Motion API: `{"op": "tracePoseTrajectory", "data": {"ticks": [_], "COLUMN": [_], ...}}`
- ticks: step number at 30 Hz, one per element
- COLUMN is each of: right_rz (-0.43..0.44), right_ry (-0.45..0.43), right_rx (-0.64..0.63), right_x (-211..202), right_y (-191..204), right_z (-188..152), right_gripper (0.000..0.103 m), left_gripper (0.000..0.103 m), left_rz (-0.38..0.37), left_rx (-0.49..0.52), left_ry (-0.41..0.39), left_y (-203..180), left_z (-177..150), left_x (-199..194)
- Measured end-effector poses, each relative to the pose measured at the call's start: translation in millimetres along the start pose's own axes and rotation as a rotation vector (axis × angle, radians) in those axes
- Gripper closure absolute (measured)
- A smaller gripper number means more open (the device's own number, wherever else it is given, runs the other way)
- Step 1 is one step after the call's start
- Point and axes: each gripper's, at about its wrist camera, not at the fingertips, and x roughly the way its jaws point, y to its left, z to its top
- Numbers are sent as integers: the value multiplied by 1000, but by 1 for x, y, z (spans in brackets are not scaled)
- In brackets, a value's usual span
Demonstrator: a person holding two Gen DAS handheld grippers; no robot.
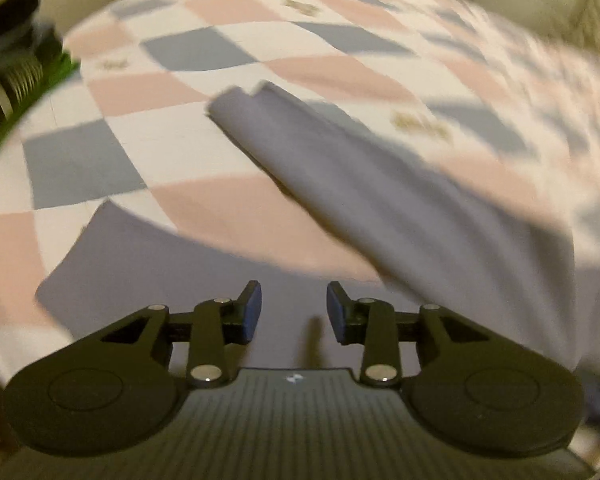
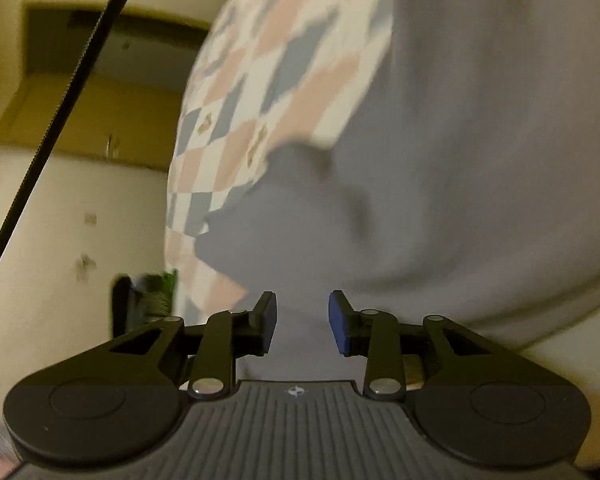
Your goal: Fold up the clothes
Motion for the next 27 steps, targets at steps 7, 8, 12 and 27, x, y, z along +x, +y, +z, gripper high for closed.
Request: {"op": "tracePoseTrajectory", "data": {"ticks": [7,8,12,27], "right_rz": [67,61,39,5], "right_ry": [-162,-188,-293,-475], "right_rx": [326,351,452,532], "right_x": [72,75,91,112], "right_y": [3,3,-1,-1], "right_z": [-53,-56,-71,-76], "right_gripper": [66,66,65,66], "left_gripper": [69,68,67,103], "left_rz": [-154,-173,-244,-381], "left_rx": [-140,-179,-334,-505], "left_ry": [87,107,163,81], "left_y": [65,73,100,112], "left_z": [61,64,74,114], "left_x": [45,52,80,118]}}
